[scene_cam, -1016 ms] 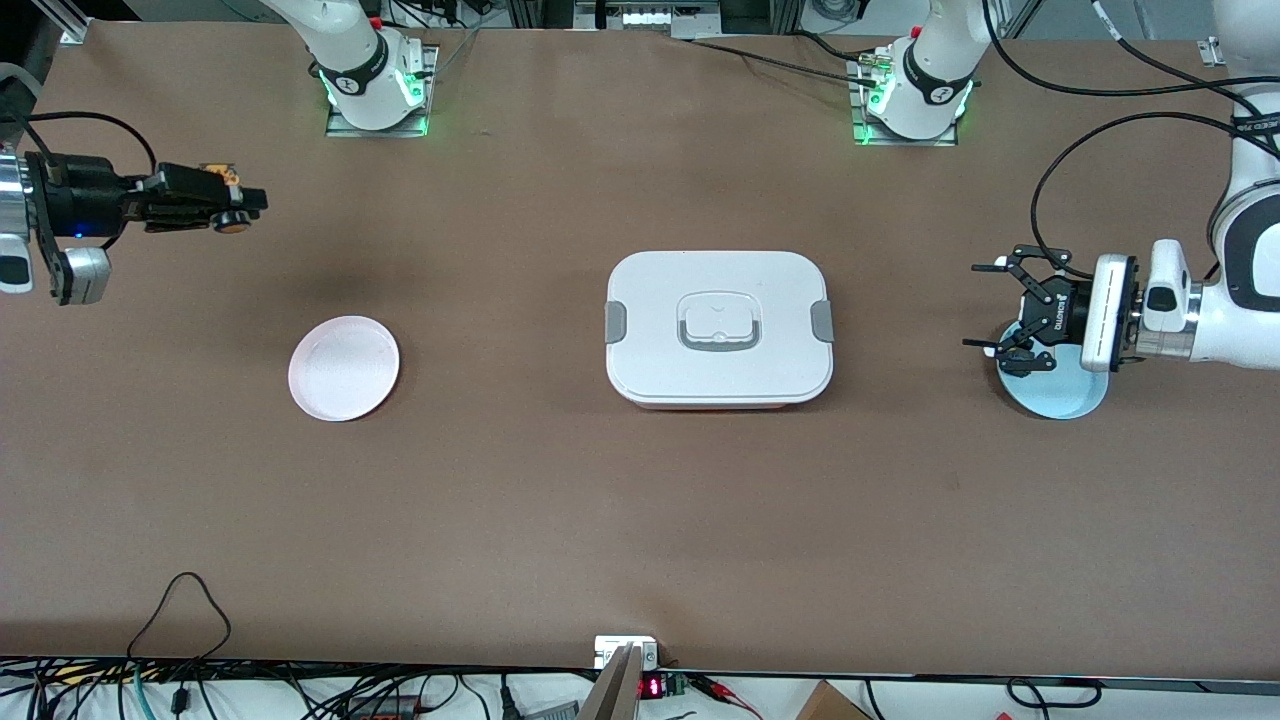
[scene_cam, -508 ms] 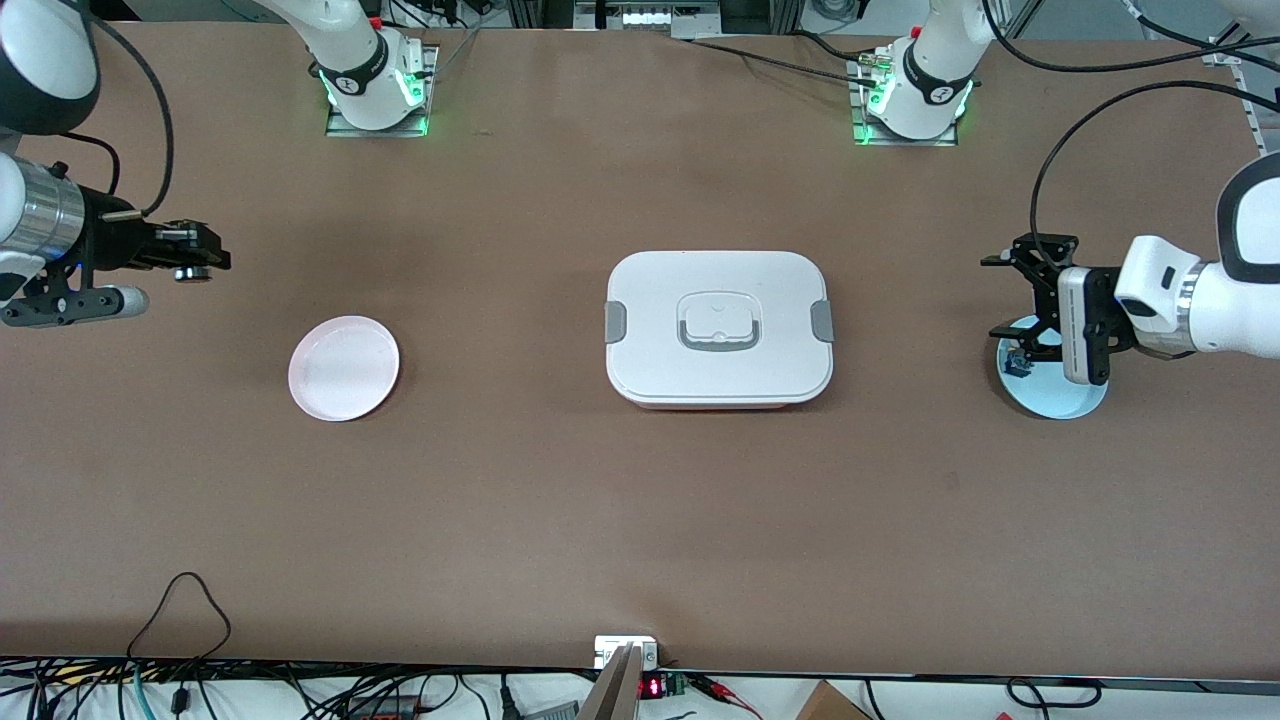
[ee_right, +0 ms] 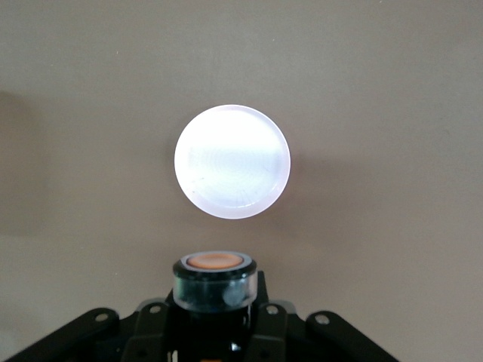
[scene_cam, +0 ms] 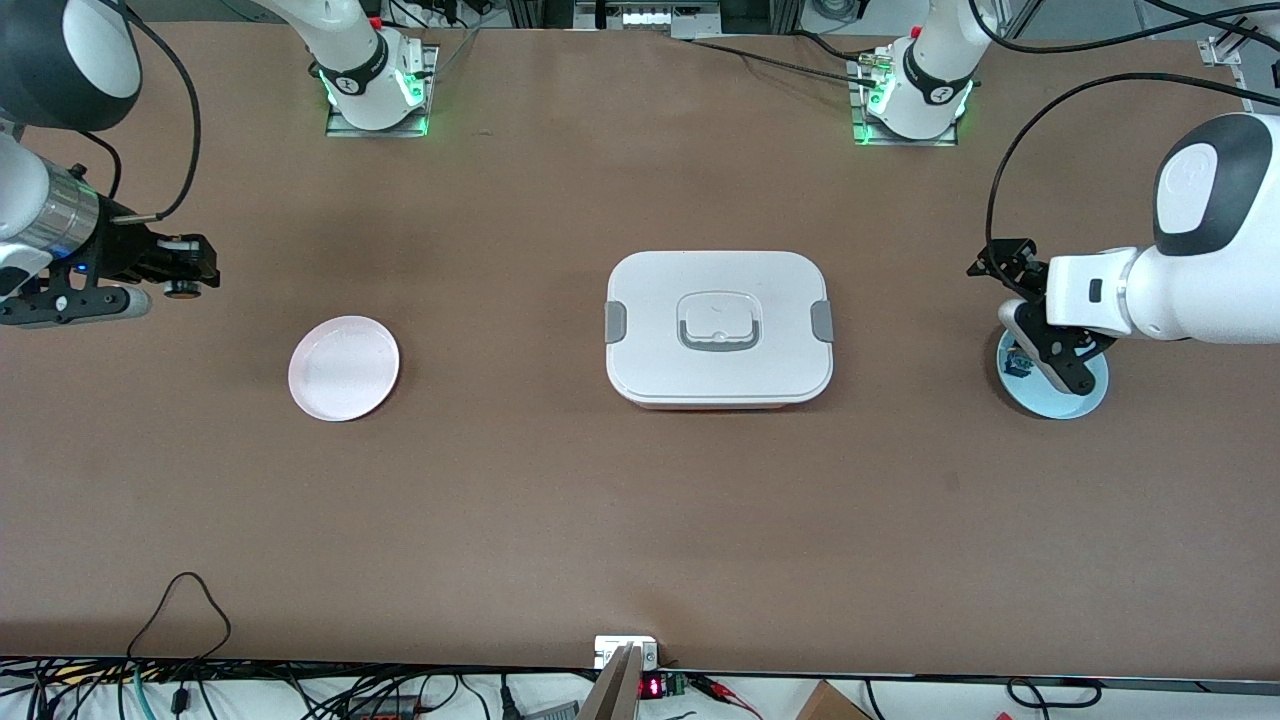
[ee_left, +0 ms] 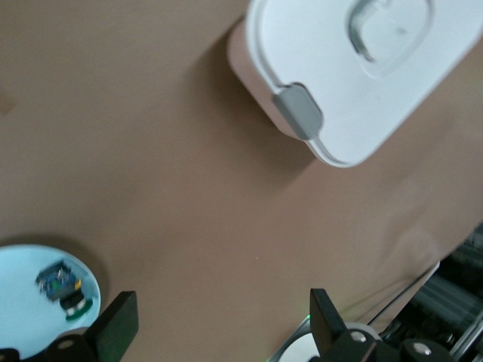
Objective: Transfer orange switch to right arm and place
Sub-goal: 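Move the switch over the white plate with the right gripper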
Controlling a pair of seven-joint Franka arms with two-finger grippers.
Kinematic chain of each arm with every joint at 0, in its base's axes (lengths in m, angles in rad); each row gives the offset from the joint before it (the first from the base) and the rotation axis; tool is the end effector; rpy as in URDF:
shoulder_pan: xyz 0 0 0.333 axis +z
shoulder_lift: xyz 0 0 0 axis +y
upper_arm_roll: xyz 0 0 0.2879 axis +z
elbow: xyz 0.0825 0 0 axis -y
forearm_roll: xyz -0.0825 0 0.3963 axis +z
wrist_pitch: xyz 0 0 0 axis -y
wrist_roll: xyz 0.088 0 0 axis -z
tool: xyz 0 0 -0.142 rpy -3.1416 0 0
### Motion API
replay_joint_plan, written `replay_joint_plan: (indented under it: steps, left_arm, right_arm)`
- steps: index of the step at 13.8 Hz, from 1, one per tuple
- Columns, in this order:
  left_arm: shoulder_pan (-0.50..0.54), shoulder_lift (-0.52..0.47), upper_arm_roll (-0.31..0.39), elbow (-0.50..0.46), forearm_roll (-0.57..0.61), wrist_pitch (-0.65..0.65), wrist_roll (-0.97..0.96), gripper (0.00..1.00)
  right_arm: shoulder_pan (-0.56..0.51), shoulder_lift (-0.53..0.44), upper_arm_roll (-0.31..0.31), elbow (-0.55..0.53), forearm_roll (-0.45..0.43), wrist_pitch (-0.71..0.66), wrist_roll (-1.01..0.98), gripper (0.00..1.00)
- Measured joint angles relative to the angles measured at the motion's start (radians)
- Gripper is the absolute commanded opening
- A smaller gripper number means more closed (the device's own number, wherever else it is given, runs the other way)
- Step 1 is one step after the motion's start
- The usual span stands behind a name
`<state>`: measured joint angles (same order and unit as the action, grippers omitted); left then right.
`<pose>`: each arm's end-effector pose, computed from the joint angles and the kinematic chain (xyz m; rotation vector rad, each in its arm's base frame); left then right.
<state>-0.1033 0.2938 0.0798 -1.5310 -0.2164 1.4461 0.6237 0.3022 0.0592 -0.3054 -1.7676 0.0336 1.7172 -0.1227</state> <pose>0.5956 -0.0503 0.4037 2.6741 -0.8744 -0.4316 0.5753 0.0047 0.4458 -3.1105 -0.1750 0.1647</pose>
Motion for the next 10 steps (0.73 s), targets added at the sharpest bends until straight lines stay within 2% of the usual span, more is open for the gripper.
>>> replay_joint_plan:
  steps: [6,10]
  left_arm:
    - [-0.005,0.0,-0.008,0.013,0.035,-0.005,-0.472,1.0]
    - [-0.029,-0.027,-0.016,0.064,0.167,-0.05,-0.539,1.0]
  right_arm:
    - [0.002,-0.007,0.004,-0.197,-0.001,0.249,-0.024,0.0]
    - [-0.001,0.018,0.004,-0.322,-0.002,0.43,-0.053,0.0]
